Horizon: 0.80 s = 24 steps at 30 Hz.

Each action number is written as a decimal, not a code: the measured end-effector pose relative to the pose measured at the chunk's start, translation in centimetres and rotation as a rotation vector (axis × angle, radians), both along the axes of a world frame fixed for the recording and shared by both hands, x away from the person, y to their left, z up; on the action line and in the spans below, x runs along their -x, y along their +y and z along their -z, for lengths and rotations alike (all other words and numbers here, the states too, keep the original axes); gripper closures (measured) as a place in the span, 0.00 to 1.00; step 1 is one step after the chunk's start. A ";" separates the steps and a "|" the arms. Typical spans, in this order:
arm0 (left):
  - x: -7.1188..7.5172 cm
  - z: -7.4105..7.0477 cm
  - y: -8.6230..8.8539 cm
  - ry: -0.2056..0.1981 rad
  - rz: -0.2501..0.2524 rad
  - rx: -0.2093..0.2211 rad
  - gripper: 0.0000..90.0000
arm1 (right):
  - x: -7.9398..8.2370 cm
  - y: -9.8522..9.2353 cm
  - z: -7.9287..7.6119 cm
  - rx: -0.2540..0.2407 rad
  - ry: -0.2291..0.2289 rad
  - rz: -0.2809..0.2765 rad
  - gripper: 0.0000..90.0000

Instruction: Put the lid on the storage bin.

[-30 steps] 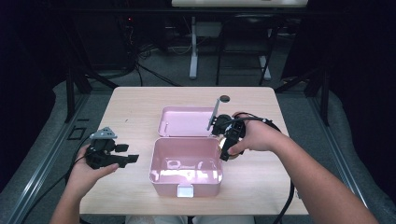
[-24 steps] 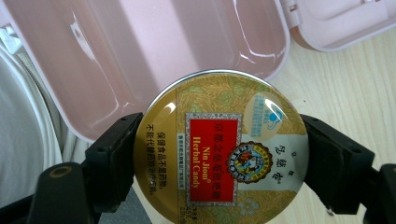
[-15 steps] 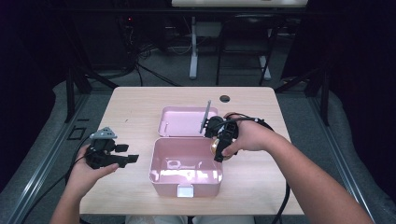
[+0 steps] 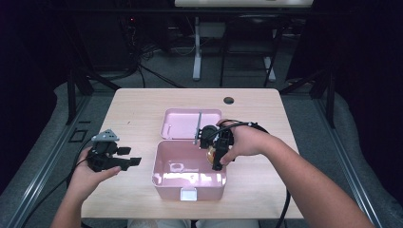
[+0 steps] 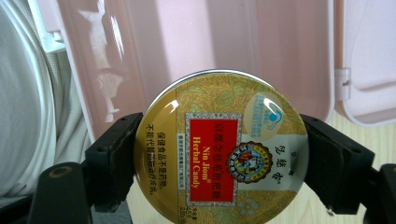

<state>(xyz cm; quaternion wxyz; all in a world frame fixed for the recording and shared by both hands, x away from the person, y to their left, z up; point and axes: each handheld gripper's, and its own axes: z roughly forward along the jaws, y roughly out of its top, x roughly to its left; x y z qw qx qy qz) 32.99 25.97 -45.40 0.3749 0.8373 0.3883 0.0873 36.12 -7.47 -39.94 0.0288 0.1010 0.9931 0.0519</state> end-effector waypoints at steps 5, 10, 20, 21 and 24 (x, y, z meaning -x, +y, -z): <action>0.0 0.0 0.0 -0.001 -0.002 0.000 0.40 | -0.1 0.4 0.3 0.012 -0.005 -0.027 0.22; 0.0 0.0 0.0 0.001 0.000 0.000 0.40 | -0.1 0.9 0.7 0.012 -0.004 -0.062 0.22; 0.0 0.0 0.0 0.001 0.000 0.000 0.40 | -0.2 1.9 1.5 0.033 0.004 -0.092 0.22; 0.0 0.1 0.0 -0.001 -0.002 0.001 0.40 | -0.2 1.9 1.6 0.038 0.005 -0.091 0.22; 0.0 0.1 0.0 0.000 -0.001 0.000 0.40 | -0.3 2.1 1.8 0.032 0.006 -0.096 0.22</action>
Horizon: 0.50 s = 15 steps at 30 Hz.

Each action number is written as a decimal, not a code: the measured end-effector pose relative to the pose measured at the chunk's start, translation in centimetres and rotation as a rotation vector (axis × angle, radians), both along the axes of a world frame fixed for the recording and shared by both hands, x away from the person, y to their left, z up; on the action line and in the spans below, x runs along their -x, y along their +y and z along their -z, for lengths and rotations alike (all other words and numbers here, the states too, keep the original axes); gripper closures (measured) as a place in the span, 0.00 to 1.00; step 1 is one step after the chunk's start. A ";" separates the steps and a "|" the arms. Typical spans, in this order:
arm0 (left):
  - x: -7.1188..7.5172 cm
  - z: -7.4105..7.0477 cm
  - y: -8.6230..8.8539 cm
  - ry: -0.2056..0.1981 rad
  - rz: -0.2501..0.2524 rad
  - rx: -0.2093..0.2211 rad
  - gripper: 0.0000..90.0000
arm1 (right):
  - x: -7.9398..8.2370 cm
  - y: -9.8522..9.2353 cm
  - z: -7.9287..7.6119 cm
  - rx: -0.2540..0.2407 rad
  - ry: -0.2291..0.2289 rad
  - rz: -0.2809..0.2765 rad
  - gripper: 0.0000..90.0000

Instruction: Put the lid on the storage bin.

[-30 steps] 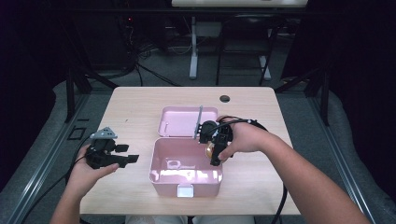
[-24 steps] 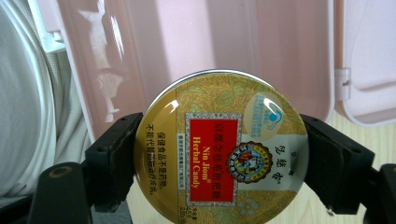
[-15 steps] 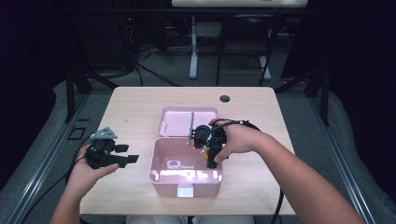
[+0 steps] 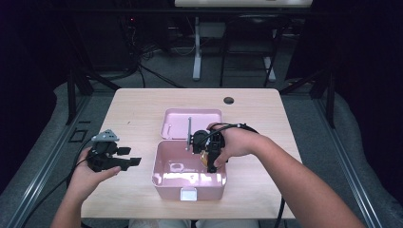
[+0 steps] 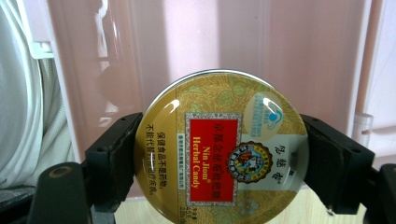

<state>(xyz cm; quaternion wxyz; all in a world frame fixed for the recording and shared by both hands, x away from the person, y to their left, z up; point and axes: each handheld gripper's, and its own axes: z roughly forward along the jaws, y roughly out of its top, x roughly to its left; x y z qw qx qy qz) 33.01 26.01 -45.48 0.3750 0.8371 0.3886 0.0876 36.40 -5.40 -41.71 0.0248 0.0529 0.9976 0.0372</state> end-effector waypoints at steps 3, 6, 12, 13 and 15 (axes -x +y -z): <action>0.0 0.0 0.0 -0.001 0.000 0.000 0.40 | 0.0 0.2 0.2 0.004 0.003 -0.005 0.22; 0.0 0.0 0.0 -0.002 -0.001 0.000 0.40 | 0.0 0.3 0.6 0.011 0.008 -0.007 0.22; 0.0 0.0 0.0 0.002 0.000 0.000 0.40 | 0.0 0.6 1.2 0.032 0.003 -0.025 0.22; 0.0 0.0 0.0 0.002 -0.001 0.000 0.40 | -0.1 0.7 1.3 0.029 0.010 -0.023 0.22; 0.0 0.0 0.0 0.002 -0.001 0.001 0.40 | -0.1 0.7 1.6 0.019 0.019 -0.015 0.22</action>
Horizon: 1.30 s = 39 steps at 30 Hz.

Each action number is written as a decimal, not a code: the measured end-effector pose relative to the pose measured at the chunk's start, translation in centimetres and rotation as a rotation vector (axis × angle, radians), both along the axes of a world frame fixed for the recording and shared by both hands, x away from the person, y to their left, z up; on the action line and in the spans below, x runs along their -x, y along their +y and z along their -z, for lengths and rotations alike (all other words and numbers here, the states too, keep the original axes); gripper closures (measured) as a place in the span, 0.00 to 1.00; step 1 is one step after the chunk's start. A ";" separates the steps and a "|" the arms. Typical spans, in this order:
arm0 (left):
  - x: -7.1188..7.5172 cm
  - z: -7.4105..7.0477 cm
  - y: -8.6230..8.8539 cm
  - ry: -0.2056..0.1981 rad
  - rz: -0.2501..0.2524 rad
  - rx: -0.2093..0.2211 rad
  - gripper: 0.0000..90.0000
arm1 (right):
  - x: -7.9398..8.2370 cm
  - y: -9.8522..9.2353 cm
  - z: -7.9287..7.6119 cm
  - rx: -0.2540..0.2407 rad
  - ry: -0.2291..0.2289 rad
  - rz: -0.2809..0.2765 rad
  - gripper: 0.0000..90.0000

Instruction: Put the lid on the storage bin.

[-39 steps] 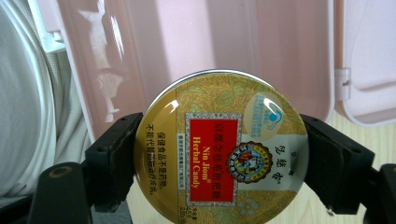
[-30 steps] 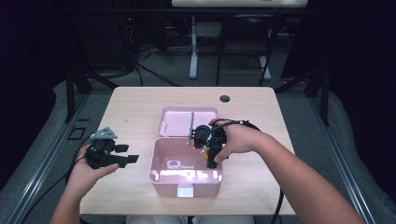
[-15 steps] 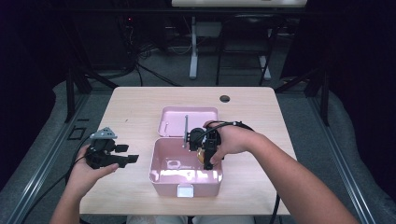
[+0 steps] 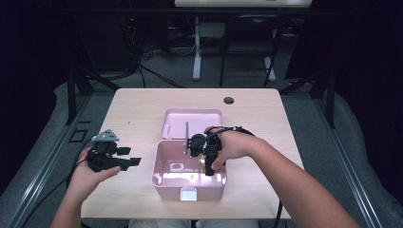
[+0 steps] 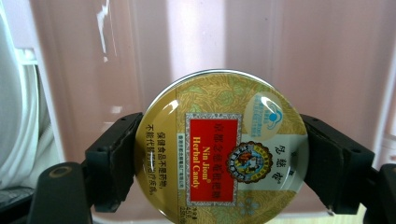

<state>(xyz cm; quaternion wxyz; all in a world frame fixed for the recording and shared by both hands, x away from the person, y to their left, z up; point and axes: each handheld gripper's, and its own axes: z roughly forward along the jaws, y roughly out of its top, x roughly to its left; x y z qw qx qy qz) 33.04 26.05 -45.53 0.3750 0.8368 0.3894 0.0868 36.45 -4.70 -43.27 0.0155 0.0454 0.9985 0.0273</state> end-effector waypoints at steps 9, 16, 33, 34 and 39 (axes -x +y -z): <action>0.0 0.0 0.0 0.000 -0.002 0.000 0.40 | 0.0 0.1 1.1 0.000 0.007 -0.007 0.22; 0.0 0.1 -0.1 0.005 0.001 -0.002 0.40 | 0.0 0.3 1.3 -0.002 0.007 0.002 0.22; -0.1 0.2 -0.1 0.006 0.001 -0.003 0.40 | -0.2 0.1 2.4 -0.006 0.006 -0.004 0.22; -0.1 0.2 -0.1 0.006 0.001 -0.002 0.40 | -0.2 0.1 2.4 -0.001 0.011 -0.003 0.22; -0.1 0.2 -0.1 0.006 0.002 -0.001 0.40 | 0.0 0.2 2.8 0.015 0.028 -0.022 0.22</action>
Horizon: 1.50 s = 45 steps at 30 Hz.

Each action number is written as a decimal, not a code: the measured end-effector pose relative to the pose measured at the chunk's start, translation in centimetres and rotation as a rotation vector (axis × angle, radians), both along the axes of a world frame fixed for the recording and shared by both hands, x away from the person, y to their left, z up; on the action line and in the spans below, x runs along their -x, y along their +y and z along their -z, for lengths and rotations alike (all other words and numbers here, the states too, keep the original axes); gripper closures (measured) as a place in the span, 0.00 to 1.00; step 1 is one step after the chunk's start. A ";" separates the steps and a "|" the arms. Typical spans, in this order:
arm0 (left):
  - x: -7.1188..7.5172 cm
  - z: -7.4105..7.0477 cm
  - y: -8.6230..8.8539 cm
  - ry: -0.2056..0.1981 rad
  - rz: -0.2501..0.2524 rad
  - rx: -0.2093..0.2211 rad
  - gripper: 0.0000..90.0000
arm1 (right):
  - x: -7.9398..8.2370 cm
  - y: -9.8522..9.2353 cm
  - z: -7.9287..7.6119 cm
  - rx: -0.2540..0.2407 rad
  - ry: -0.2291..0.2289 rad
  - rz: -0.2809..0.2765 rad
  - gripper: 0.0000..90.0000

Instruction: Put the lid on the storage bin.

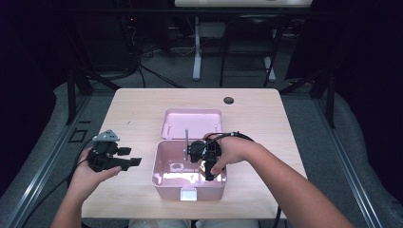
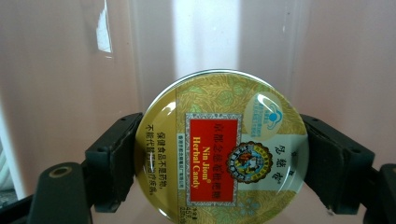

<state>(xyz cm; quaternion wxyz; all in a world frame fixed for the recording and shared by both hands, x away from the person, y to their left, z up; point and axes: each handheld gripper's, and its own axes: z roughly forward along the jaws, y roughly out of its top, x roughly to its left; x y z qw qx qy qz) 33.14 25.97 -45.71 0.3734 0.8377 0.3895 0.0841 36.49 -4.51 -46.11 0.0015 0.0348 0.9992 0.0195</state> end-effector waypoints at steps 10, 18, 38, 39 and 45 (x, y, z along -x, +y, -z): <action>0.0 0.0 0.0 0.003 0.000 -0.002 0.40 | -0.2 0.0 0.5 0.011 -0.011 -0.022 0.22; -0.1 0.1 0.1 0.005 -0.003 0.000 0.40 | -0.4 -0.2 1.5 0.031 0.007 -0.010 0.22; -0.1 0.3 0.1 0.009 -0.003 -0.004 0.40 | -0.7 -0.2 3.1 0.046 0.009 -0.015 0.22; -0.1 0.3 0.0 0.008 -0.003 -0.004 0.40 | -0.6 -0.2 3.3 0.042 0.011 -0.016 0.22; -0.2 0.3 0.0 0.010 -0.005 -0.003 0.40 | -0.6 -0.3 3.6 0.036 0.015 -0.021 0.22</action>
